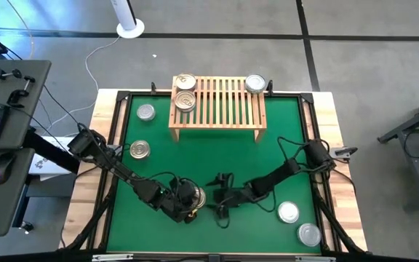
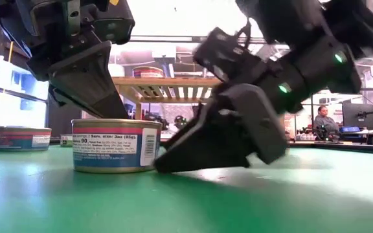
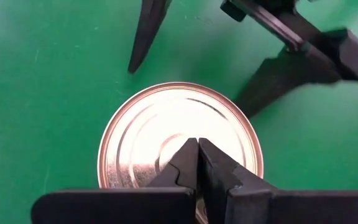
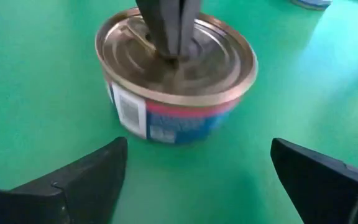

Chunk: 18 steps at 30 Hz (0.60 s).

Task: Stack canned seafood by type on shelf
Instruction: Put the bottom middle blue tuna can on the shelf aligned with the other blue tuna can

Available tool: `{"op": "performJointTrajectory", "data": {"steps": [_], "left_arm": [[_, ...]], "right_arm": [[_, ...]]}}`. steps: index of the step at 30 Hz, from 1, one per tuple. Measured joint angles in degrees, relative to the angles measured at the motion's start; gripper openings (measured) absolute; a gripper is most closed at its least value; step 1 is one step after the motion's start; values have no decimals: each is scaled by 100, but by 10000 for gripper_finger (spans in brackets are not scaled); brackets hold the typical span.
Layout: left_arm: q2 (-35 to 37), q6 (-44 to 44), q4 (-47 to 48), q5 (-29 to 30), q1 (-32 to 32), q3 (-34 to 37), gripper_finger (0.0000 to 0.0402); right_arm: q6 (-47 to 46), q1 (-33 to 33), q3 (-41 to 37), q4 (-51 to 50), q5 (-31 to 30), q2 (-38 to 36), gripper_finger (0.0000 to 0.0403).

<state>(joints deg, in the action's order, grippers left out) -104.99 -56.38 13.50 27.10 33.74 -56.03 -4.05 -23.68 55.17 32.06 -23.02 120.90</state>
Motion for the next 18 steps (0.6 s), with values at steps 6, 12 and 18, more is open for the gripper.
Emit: {"op": "performJointTrajectory", "data": {"steps": [6,12,18], "left_arm": [[0,14,-23,37,2,11,0],[0,109,-65,44,-2,17,0],[-2,119,-105,26,-2,19,0]], "right_arm": [[-122,93,-767,2207,535,-42,391],[-1,283,-470,2386,1104,-44,391],[84,440,-141,2047,1496,51,391]]}}
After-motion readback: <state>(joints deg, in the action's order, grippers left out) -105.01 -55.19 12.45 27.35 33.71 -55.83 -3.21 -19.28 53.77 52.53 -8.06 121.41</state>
